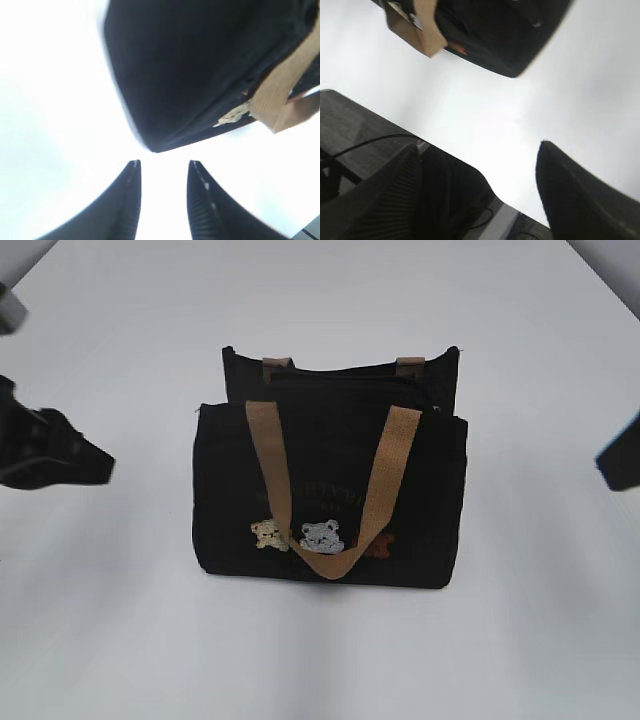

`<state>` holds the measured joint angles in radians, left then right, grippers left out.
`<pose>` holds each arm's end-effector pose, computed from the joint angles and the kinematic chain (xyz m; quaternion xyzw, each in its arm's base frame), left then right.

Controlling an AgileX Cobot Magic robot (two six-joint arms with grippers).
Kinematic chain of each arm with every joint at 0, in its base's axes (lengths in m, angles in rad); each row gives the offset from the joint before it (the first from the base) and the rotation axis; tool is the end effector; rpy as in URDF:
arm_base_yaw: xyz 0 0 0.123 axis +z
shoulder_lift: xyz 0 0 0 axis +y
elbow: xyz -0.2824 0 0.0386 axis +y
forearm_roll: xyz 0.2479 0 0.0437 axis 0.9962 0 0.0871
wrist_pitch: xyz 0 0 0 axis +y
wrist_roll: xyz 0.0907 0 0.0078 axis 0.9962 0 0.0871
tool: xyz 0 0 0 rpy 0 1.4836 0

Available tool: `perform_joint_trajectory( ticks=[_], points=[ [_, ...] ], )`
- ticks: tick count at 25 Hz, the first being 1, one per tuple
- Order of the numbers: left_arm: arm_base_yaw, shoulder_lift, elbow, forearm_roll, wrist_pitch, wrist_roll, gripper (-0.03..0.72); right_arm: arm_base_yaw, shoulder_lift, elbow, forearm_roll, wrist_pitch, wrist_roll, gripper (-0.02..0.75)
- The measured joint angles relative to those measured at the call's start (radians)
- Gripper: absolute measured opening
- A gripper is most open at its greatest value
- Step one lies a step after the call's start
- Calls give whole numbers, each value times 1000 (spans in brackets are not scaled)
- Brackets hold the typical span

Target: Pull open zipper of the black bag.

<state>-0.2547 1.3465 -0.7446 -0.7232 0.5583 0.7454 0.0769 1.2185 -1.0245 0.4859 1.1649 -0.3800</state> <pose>0.2370 -0.0948 0.2331 0.2200 0.9128 -0.1919 0.2856 0.2145 0.0557 0.3191 -0.1580 0.9487 0.2082 0.1781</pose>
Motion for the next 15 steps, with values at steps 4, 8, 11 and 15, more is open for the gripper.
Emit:
perform_joint_trajectory(
  ticks=[4,8,11,15],
  points=[
    [0,-241,0,254,57,-321,221,0,-205,114,-142,5,73,547],
    [0,-514,0,395,190,-482,220,0,-477,259,-258,15,134,547],
    [0,-722,1,511,289,-585,218,0,-662,352,-300,21,172,547],
    [0,-928,26,626,415,-623,218,0,-885,451,-334,21,182,547]
  ],
)
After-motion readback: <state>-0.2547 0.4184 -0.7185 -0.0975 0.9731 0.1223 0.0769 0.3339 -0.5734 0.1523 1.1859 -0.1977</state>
